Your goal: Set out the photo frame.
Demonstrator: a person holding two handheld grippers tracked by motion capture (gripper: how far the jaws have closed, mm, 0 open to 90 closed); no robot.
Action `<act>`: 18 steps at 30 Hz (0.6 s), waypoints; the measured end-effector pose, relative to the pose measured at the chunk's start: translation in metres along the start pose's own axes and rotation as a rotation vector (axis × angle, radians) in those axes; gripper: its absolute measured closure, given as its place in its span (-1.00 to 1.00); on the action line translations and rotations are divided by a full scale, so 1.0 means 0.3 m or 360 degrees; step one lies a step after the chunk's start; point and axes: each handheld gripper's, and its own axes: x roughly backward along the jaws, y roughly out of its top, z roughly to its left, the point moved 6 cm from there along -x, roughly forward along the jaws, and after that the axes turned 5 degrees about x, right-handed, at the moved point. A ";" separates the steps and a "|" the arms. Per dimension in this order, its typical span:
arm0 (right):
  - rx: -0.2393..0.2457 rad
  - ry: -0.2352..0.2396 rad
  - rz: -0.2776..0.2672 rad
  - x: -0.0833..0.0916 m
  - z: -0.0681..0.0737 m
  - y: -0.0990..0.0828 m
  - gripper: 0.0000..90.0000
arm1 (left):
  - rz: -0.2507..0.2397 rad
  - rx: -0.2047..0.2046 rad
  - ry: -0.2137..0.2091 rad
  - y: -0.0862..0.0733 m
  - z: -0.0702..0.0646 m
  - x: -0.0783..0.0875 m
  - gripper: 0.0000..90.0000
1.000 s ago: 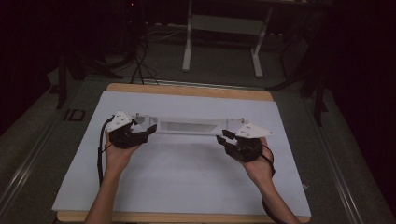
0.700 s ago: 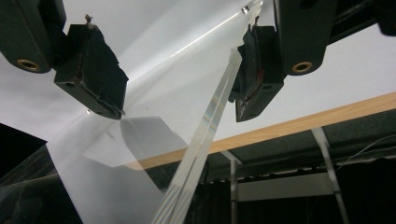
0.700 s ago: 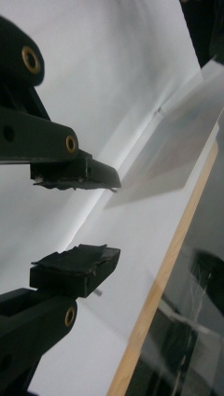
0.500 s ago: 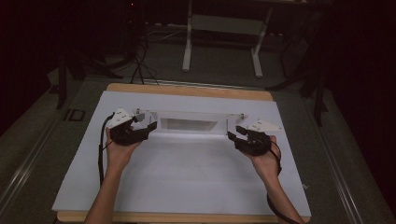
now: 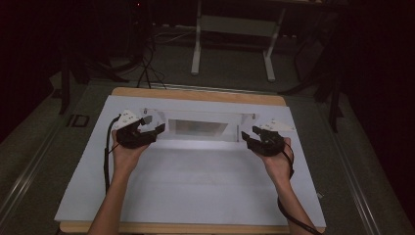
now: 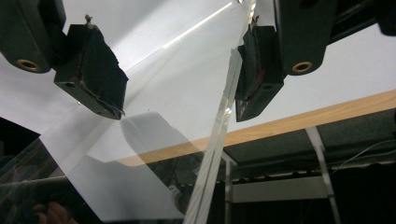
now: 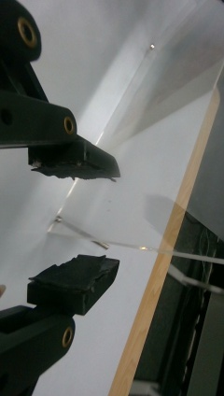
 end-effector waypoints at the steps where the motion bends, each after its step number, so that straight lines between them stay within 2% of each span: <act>1: -0.0011 0.0030 -0.0013 -0.010 -0.004 0.002 0.08 | 0.0000 0.0000 -0.0001 0.001 0.001 -0.001 -0.23; 5: -0.0047 0.0133 -0.0070 -0.046 -0.018 0.012 0.02 | 0.0012 0.0000 -0.0003 0.006 0.005 -0.005 -0.22; 8: -0.0040 0.0191 -0.0090 -0.068 -0.021 0.014 0.01 | 0.0015 -0.0009 0.0000 0.011 0.009 -0.011 -0.22; 13: -0.0073 0.0217 -0.0124 -0.085 -0.028 0.015 0.01 | -0.0031 -0.0060 0.0016 0.009 0.018 -0.023 -0.21; 18: -0.0046 0.0216 -0.0109 -0.104 -0.026 0.015 0.01 | -0.0037 -0.0052 0.0002 -0.002 0.027 -0.048 -0.26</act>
